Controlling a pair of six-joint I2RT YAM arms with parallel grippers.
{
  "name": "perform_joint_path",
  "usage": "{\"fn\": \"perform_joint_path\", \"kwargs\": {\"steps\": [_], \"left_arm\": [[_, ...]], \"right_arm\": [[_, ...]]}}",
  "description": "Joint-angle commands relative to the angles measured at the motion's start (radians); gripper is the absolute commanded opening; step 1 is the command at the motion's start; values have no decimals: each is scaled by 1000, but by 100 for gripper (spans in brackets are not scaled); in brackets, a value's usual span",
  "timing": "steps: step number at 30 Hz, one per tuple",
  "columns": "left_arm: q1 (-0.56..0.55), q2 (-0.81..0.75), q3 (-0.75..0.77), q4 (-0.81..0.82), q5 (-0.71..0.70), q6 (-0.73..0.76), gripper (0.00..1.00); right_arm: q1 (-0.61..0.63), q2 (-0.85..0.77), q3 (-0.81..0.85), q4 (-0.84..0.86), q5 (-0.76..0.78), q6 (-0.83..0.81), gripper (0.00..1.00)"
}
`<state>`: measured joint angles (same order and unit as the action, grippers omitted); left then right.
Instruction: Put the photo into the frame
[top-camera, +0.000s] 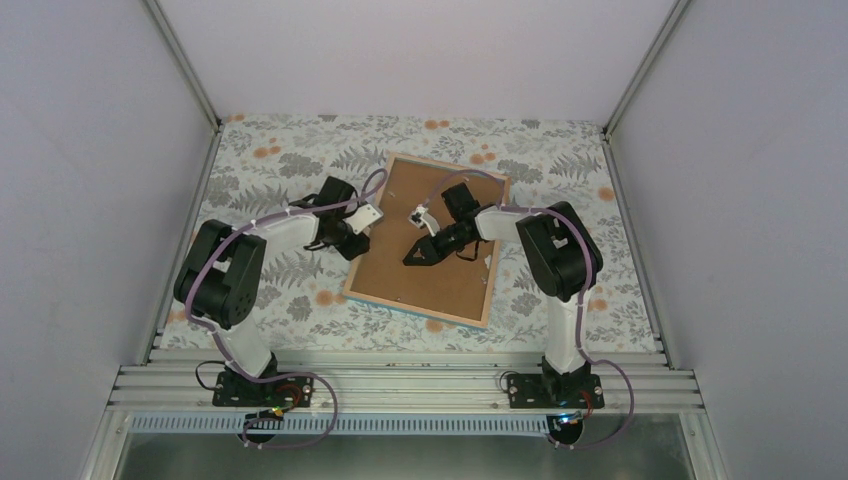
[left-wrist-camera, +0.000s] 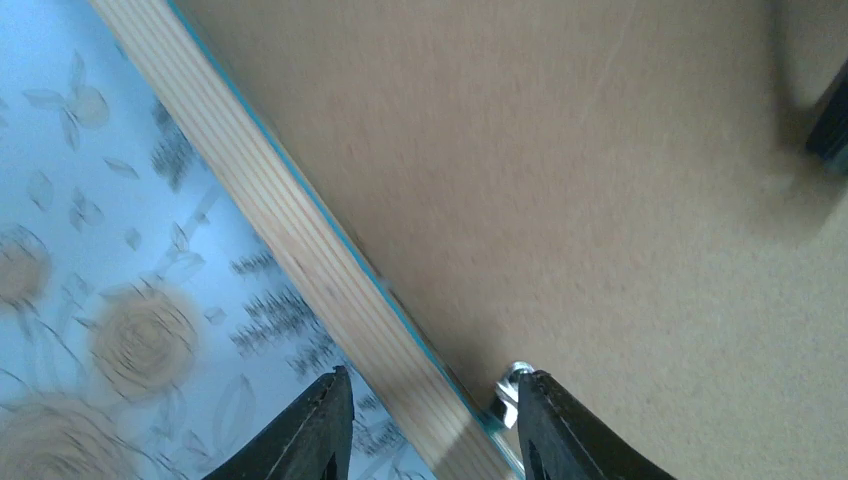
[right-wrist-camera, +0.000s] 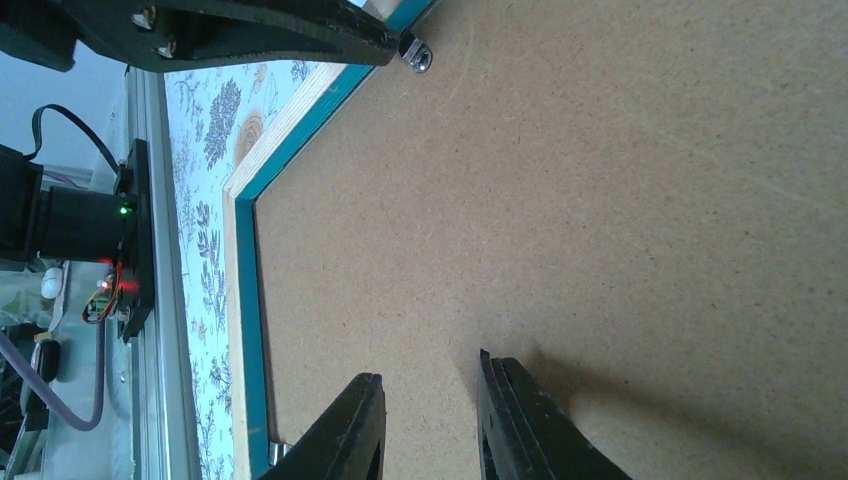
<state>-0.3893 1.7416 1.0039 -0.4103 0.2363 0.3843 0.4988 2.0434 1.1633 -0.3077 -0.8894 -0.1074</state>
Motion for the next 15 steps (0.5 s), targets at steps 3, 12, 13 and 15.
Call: {"fn": "perform_joint_path", "kwargs": {"steps": [3,12,13,15], "left_arm": [[9,84,190,69,22,-25,49],[11,327,498,96,-27,-143,65],[11,353,532,90,-28,-153,65],[10,403,597,72,-34,-179,66]], "right_arm": [[1,7,-24,-82,133,-23,28],[-80,-37,140,-14,172,60,31],[-89,-22,161,-10,184,69,31],[-107,9,202,3,207,97,31]]}}
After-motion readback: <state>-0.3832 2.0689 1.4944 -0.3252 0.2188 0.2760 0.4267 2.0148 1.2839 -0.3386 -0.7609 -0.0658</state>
